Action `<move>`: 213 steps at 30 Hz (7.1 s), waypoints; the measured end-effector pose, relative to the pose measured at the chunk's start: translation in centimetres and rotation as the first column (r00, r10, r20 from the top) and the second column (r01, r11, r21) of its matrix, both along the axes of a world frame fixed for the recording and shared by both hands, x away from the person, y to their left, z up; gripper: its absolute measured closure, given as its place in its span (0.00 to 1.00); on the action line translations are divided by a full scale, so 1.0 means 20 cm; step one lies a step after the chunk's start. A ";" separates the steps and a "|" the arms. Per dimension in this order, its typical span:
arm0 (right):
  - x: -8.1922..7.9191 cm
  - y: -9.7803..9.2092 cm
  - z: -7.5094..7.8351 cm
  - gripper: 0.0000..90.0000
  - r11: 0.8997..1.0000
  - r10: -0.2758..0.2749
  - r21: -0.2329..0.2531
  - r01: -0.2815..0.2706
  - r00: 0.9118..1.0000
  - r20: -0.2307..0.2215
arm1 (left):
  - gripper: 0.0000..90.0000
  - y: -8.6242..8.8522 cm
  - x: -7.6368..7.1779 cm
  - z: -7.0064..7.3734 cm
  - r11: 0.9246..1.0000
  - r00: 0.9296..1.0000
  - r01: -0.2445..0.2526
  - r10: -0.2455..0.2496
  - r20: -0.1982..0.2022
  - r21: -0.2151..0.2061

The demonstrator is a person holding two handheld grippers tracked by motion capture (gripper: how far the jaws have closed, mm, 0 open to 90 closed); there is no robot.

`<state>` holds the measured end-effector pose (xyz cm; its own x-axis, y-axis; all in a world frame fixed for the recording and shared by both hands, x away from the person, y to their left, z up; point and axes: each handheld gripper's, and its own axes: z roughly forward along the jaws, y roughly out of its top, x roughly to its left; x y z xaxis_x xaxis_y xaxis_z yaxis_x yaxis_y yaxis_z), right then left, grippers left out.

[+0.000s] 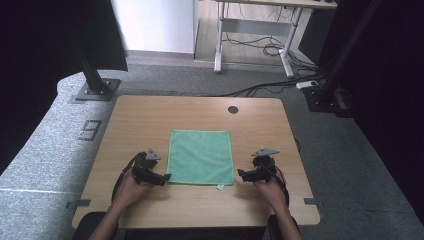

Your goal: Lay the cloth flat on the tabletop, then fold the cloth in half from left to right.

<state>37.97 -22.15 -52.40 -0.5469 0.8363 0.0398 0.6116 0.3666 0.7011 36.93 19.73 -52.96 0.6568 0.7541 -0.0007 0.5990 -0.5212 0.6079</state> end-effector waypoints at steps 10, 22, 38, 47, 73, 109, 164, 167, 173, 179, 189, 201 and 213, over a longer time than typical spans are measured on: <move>-0.05 -0.02 -0.08 0.04 1.000 0.007 -0.010 -0.007 1.000 -0.012 | 0.06 0.02 -0.05 -0.05 0.999 0.998 -0.050 0.050 0.027 0.011; -0.07 0.01 -0.16 0.00 1.000 0.029 -0.013 -0.028 0.999 0.031 | 0.03 0.06 -0.06 -0.09 0.997 0.997 -0.054 0.057 0.047 -0.063; -0.08 0.01 -0.16 0.00 1.000 0.025 -0.014 -0.025 0.999 0.032 | 0.02 0.06 -0.05 -0.09 0.997 0.998 -0.045 0.047 0.044 -0.063; -0.08 0.01 -0.15 0.00 1.000 0.017 -0.024 -0.017 1.000 0.011 | 0.02 0.06 -0.03 -0.06 0.998 0.999 -0.030 0.031 0.016 -0.055; -0.06 0.16 -0.13 0.00 0.998 0.016 -0.053 -0.016 1.000 -0.012 | 0.04 -0.03 0.19 -0.08 0.995 0.994 -0.094 0.095 0.057 -0.027; 0.02 -0.07 -0.16 0.00 0.997 -0.078 -0.007 0.078 0.996 0.033 | 0.03 -0.11 0.05 -0.03 0.994 0.997 -0.054 0.059 0.056 -0.091; 0.02 -0.08 -0.16 0.00 0.997 -0.075 0.012 0.075 0.997 0.026 | 0.06 0.03 0.53 -0.09 0.976 0.975 -0.210 0.213 0.057 -0.063; 0.01 -0.08 -0.15 0.00 0.998 -0.068 0.015 0.068 0.998 0.018 | 0.06 0.03 0.53 -0.09 0.976 0.975 -0.210 0.213 0.058 -0.064; -0.01 -0.09 -0.10 0.00 0.999 -0.048 0.021 0.048 0.999 0.023 | 0.06 0.03 0.53 -0.09 0.975 0.975 -0.212 0.216 0.057 -0.065; -0.03 -0.03 -0.05 0.00 0.999 0.012 0.045 -0.013 1.000 0.009 | 0.06 0.03 0.53 -0.09 0.975 0.975 -0.213 0.216 0.057 -0.065; -0.06 0.16 0.00 0.00 0.989 0.139 0.055 -0.139 0.990 0.013 | 0.06 0.03 0.53 -0.09 0.975 0.974 -0.214 0.218 0.057 -0.065; -0.10 0.44 0.02 0.00 0.948 0.312 0.070 -0.311 0.950 -0.006 | 0.06 0.03 0.53 -0.09 0.975 0.974 -0.214 0.217 0.056 -0.062; -0.17 0.71 0.03 0.15 0.891 0.451 0.073 -0.448 0.892 -0.021 | 0.03 0.03 0.54 -0.09 0.973 0.973 -0.222 0.225 0.053 -0.061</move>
<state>34.52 -7.98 -51.72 -0.8609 0.4963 0.1124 0.4177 0.5632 0.7130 47.69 20.42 -54.83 0.4720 0.8815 -0.0117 0.6587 -0.3438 0.6693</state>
